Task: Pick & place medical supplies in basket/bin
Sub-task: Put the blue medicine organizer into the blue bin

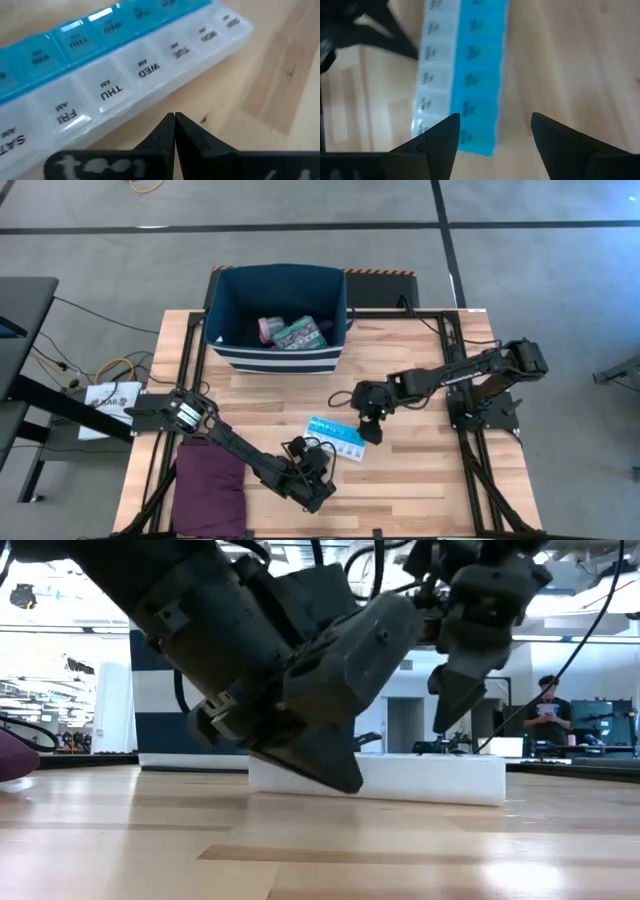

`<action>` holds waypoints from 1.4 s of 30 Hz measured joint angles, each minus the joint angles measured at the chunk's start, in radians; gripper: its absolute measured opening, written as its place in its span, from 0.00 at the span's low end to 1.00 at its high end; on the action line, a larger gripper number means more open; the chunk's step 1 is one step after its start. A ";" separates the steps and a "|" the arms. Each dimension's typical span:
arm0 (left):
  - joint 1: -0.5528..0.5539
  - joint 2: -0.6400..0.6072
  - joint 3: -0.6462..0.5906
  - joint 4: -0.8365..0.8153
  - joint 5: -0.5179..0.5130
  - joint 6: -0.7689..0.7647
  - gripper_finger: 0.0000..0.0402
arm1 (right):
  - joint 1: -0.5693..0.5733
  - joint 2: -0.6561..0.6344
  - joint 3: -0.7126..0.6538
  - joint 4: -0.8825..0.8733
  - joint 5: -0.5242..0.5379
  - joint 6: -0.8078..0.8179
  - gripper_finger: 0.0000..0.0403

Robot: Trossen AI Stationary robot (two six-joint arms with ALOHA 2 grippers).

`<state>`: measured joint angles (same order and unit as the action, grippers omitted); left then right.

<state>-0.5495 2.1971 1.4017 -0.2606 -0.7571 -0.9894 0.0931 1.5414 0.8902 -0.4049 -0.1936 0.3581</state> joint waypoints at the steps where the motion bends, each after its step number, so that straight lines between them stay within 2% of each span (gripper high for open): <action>1: -0.008 0.000 0.000 0.012 -0.025 0.001 0.00 | -0.014 0.000 0.000 -0.001 0.000 0.000 0.60; 3: -0.028 -0.003 0.004 0.047 -0.078 0.030 0.00 | -0.044 0.002 0.000 -0.010 -0.009 -0.013 0.60; 10: -0.072 -0.010 0.093 0.021 -0.200 0.121 0.00 | -0.120 0.040 0.001 0.012 -0.114 -0.030 0.60; 14: -0.060 -0.011 0.107 0.015 -0.261 0.118 0.00 | -0.138 0.092 0.000 0.059 -0.236 -0.050 0.60; 20: 0.005 0.009 0.098 0.003 -0.198 0.023 0.00 | -0.135 0.180 -0.001 0.155 -0.280 -0.058 0.60; 23: 0.021 0.016 0.098 0.002 -0.187 0.024 0.00 | -0.150 0.183 0.000 0.168 -0.280 -0.076 0.60; 27: 0.020 0.014 0.099 -0.013 -0.108 -0.012 0.00 | -0.161 0.174 0.000 0.165 -0.307 -0.079 0.60; 30: 0.009 0.014 0.099 -0.045 -0.107 -0.066 0.00 | -0.157 0.175 0.001 0.168 -0.352 -0.097 0.60; 36: -0.002 0.014 0.099 -0.127 -0.105 -0.157 0.00 | -0.126 0.251 0.001 0.204 -0.370 -0.146 0.60; 42: -0.001 0.014 0.098 -0.162 -0.104 -0.175 0.00 | -0.128 0.279 0.001 0.274 -0.398 -0.126 0.60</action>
<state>-0.5507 2.2116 1.5002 -0.4227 -0.8614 -1.1647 -0.0349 1.8201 0.8915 -0.1314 -0.5914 0.2318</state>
